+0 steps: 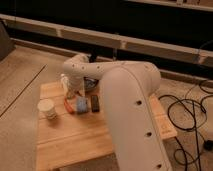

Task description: Wipe the white sponge on the table

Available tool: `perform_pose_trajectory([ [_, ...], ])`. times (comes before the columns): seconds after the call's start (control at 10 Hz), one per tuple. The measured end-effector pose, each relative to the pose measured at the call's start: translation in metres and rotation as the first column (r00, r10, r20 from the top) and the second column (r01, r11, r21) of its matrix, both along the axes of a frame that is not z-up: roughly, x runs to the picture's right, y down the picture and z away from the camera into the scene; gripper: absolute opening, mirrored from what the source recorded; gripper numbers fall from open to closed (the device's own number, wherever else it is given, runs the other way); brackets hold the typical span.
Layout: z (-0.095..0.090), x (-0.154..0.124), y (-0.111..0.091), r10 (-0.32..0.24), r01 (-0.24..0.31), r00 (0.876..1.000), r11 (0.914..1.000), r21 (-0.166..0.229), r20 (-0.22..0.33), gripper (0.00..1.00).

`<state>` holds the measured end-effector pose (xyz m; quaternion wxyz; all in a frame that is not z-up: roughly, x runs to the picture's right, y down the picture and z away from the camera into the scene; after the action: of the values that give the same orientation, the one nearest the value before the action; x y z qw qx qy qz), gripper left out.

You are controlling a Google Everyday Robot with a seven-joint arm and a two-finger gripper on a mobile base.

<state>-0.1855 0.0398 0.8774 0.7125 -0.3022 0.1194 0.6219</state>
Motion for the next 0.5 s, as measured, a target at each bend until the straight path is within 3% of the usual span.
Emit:
perform_pose_trajectory([
  [0.2,0.0,0.002,0.002,-0.01,0.01,1.0,0.9999,-0.004,-0.003,0.65],
  [0.5,0.006,0.004,0.024,-0.058,0.057,0.998,0.9973,-0.047,-0.023,0.65],
])
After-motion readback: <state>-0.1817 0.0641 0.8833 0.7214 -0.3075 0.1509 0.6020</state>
